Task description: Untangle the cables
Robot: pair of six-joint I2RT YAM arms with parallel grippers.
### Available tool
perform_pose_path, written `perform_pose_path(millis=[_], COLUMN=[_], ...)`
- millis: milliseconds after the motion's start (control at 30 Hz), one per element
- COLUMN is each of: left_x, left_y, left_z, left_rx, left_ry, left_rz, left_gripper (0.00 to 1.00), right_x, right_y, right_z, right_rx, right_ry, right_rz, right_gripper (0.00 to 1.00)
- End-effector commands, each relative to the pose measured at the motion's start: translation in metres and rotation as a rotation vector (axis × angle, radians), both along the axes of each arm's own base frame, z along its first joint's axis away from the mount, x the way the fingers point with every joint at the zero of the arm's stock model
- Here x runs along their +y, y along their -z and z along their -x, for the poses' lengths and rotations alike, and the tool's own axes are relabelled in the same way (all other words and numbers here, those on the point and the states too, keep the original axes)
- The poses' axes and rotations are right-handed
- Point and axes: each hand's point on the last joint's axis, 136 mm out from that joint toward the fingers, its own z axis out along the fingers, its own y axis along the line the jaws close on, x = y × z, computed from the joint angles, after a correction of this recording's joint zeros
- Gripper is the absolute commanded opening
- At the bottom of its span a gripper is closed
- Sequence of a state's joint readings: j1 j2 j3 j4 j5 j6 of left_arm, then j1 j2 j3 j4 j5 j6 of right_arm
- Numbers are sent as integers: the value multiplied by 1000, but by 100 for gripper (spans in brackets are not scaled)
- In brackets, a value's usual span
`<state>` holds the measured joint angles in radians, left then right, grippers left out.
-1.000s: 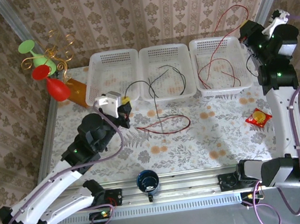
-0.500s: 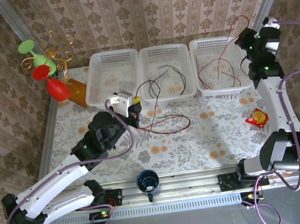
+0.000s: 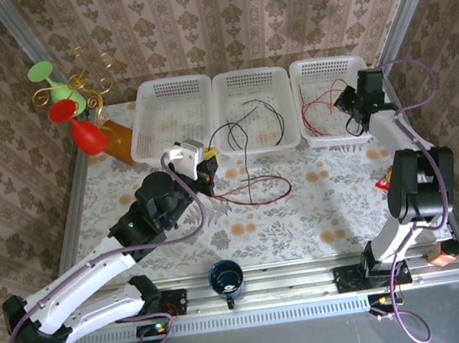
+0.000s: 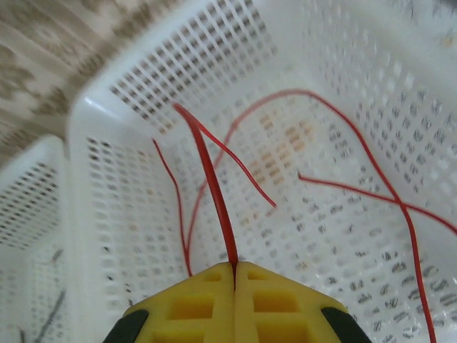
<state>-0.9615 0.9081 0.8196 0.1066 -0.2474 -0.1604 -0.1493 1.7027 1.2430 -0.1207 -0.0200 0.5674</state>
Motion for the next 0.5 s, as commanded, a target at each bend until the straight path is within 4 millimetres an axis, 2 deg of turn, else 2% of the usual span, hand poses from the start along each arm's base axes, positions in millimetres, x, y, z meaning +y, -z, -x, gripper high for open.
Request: perform_pose_path(millis=[0, 67, 133, 300, 467], left_x=[-1, -1, -1, 0, -1], left_y=[-21, -19, -19, -17, -18], left_z=[1, 1, 2, 3, 3], left_rx=[-36, -34, -31, -28, -29], left_ry=[-1, 1, 2, -3, -1], left_rz=[46, 41, 41, 36, 36], left_gripper=[0, 0, 0, 0, 0], right_x=[8, 0, -11, -28, -32], right_y=[33, 52, 63, 78, 94], right_z=[5, 12, 17, 26, 28], right_rx=[155, 236, 287, 372, 451], right_ry=[-29, 23, 80, 175, 197], right_rz=[-7, -1, 28, 81, 85], right_gripper=[0, 0, 0, 0, 0])
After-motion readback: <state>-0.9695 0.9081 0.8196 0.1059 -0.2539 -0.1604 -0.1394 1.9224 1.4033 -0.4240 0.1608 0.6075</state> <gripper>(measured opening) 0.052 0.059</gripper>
